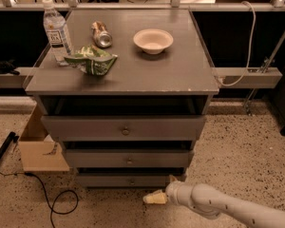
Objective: Open bottom drawer
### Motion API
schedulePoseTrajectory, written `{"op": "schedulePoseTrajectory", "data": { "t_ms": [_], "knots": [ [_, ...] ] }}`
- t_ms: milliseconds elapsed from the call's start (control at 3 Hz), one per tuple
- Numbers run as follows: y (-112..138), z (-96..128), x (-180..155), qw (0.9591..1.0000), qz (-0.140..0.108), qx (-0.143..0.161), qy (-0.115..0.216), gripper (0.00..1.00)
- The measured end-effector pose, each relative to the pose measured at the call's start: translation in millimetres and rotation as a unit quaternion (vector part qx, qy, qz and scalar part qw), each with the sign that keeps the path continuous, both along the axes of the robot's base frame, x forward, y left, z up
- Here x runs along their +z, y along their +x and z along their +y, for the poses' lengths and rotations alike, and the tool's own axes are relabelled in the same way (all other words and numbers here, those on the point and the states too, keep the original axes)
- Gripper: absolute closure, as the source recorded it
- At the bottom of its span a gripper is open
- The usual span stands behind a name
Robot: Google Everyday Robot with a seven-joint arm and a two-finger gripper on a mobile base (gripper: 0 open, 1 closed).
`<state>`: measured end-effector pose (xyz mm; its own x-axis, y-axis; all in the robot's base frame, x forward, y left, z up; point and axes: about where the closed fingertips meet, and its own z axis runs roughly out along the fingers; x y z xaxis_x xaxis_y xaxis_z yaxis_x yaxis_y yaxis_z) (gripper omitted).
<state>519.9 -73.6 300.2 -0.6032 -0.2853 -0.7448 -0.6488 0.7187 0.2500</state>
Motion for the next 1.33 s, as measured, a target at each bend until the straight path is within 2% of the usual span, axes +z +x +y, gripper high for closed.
{"op": "schedulePoseTrajectory", "data": {
  "t_ms": [333, 667, 1000, 1333],
  "knots": [
    [0, 0, 0, 1.0000, 0.000, 0.000, 0.000, 0.00],
    [10, -1, -15, 0.9999, 0.005, -0.001, -0.015, 0.00],
    [39, -8, -36, 0.9997, 0.013, -0.015, -0.015, 0.00],
    [40, -5, -38, 0.9997, 0.013, -0.012, -0.017, 0.00]
  ]
}}
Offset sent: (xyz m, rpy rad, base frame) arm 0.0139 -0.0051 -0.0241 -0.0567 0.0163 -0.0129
